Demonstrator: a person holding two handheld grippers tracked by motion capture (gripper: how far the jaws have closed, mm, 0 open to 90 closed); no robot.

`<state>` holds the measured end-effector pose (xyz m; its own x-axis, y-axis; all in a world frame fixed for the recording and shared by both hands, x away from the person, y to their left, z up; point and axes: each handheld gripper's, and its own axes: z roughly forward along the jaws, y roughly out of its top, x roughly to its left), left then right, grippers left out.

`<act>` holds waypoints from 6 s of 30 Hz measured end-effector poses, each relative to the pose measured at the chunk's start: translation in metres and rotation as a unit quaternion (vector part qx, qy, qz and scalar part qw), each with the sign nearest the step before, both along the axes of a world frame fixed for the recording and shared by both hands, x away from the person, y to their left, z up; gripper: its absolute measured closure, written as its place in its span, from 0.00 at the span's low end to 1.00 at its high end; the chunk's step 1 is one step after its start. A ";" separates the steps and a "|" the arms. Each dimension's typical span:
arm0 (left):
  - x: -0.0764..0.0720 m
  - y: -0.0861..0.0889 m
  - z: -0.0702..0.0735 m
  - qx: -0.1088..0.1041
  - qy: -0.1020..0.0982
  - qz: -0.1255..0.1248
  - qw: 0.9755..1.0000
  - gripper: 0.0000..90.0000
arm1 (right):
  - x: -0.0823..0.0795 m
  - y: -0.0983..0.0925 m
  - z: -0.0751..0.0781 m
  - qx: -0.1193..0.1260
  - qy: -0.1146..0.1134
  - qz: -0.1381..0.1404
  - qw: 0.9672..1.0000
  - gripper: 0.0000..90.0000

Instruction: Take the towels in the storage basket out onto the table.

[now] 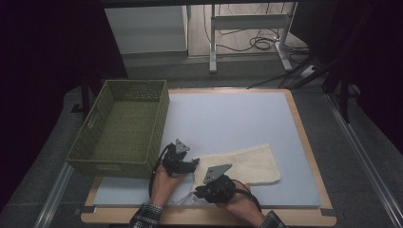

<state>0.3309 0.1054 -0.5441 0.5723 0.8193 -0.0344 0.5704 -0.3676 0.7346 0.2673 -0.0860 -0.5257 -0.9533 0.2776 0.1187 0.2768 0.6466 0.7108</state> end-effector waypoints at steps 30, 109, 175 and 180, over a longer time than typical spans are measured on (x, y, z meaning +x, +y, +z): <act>-0.002 -0.003 0.012 -0.041 -0.006 -0.062 0.997 0.97 | -0.004 -0.007 0.002 -0.001 -0.036 -0.032 0.999 0.95; 0.077 -0.209 0.042 -0.046 -0.039 -0.232 0.971 0.94 | 0.011 -0.221 0.022 0.027 -0.057 -0.260 0.964 0.94; 0.059 -0.132 0.013 -0.064 0.042 -0.192 0.978 0.94 | 0.028 -0.235 0.009 0.009 0.042 -0.304 0.952 0.93; 0.059 -0.127 0.024 -0.070 0.026 -0.187 0.979 0.94 | 0.025 -0.229 0.019 0.023 0.033 -0.291 0.956 0.93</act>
